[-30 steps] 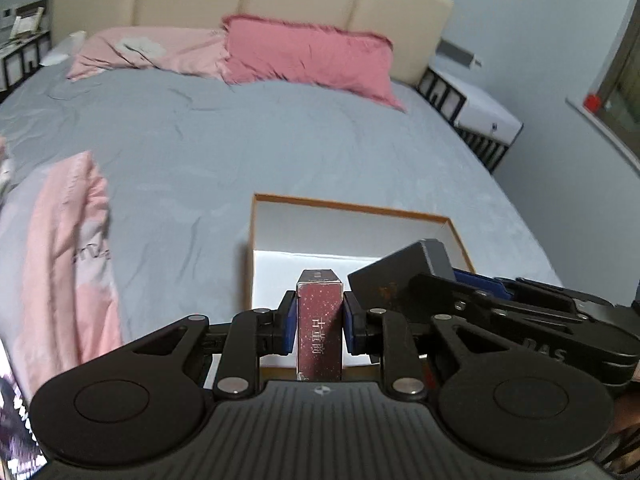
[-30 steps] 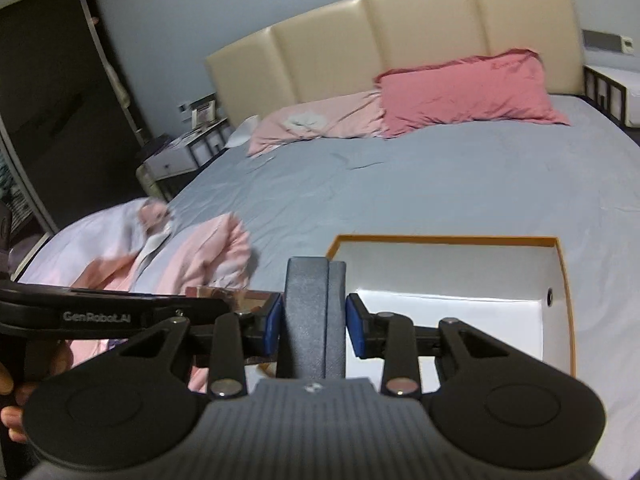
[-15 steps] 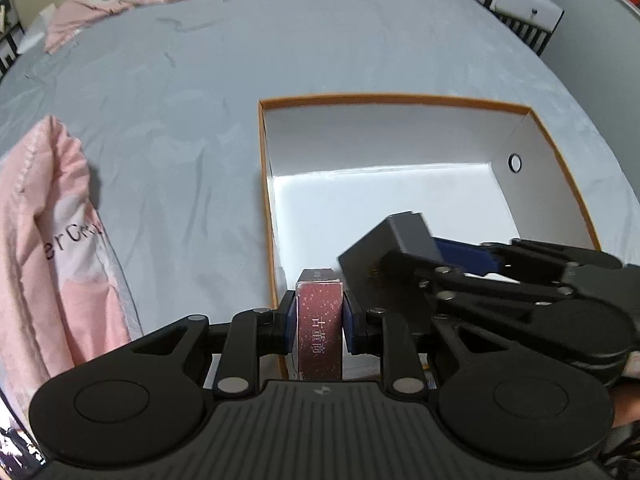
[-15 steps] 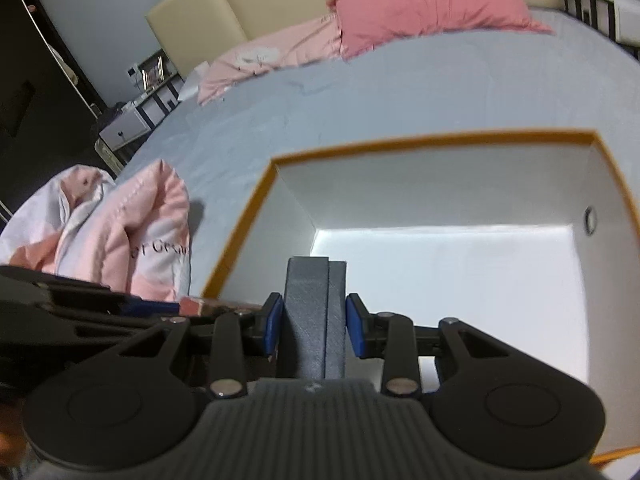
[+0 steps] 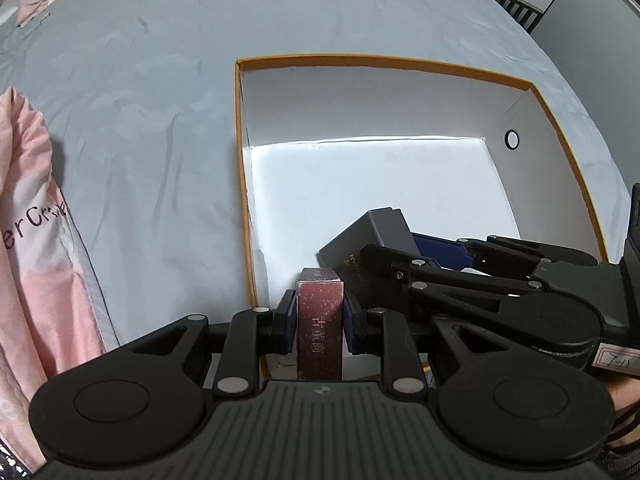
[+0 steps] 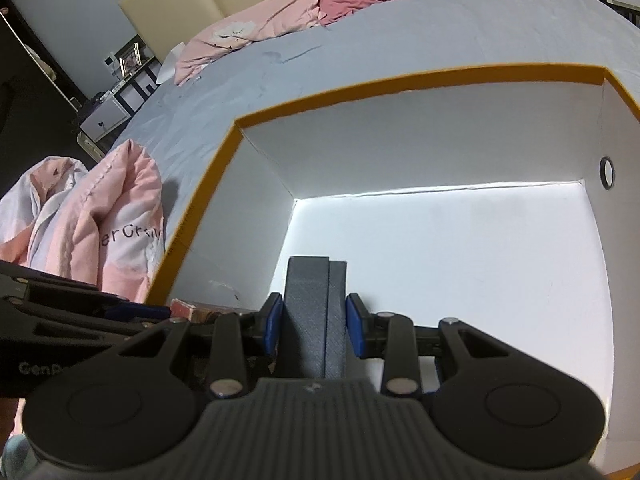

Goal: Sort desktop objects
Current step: 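Lower the grey box into the orange box with right tool while left lowers card box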

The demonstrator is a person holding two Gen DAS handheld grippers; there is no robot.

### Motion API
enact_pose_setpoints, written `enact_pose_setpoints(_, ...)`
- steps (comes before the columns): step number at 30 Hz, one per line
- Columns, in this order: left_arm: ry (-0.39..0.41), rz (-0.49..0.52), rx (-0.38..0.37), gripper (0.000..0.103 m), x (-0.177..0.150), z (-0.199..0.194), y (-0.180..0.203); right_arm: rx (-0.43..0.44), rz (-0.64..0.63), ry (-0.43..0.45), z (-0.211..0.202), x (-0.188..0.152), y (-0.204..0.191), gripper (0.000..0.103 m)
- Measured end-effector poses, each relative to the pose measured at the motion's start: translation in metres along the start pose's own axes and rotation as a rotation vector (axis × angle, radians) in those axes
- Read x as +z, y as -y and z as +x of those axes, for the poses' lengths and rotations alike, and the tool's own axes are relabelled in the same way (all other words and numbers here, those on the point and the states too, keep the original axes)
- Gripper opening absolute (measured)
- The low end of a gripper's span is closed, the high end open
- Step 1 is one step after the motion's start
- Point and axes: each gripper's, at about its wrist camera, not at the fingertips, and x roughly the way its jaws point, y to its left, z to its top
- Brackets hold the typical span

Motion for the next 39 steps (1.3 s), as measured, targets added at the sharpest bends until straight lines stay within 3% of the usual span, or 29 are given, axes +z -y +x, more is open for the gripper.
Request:
enact_pose_setpoints(10,-0.011,0.012,-0.009,0.027,0.001,-0.002,0.000,0.004,0.007,-0.005,0.001,-0.002,0.002,0.036)
enact_pose_setpoints(15,-0.008,0.011,-0.036,0.032,-0.001,-0.008,0.000,0.010,0.006,-0.002,0.001,-0.003,0.002,0.036)
enact_pose_setpoints(21,0.085,0.006,-0.053,0.038,-0.008,-0.032,-0.002,0.018,0.000,-0.008,0.002,-0.004,-0.003,0.036)
enact_pose_setpoints(28,0.191,-0.160,-0.045,0.038,-0.034,-0.050,-0.034,-0.015,-0.019,-0.007,0.008,0.001,-0.016,0.036)
enact_pose_setpoints(34,0.217,-0.273,-0.171,0.028,-0.050,-0.043,-0.061,0.000,-0.020,-0.030,0.013,-0.001,-0.024,0.036)
enact_pose_setpoints(39,0.209,-0.268,-0.211,0.027,-0.049,-0.037,-0.061,-0.019,-0.002,-0.048,0.013,0.001,-0.030,0.037)
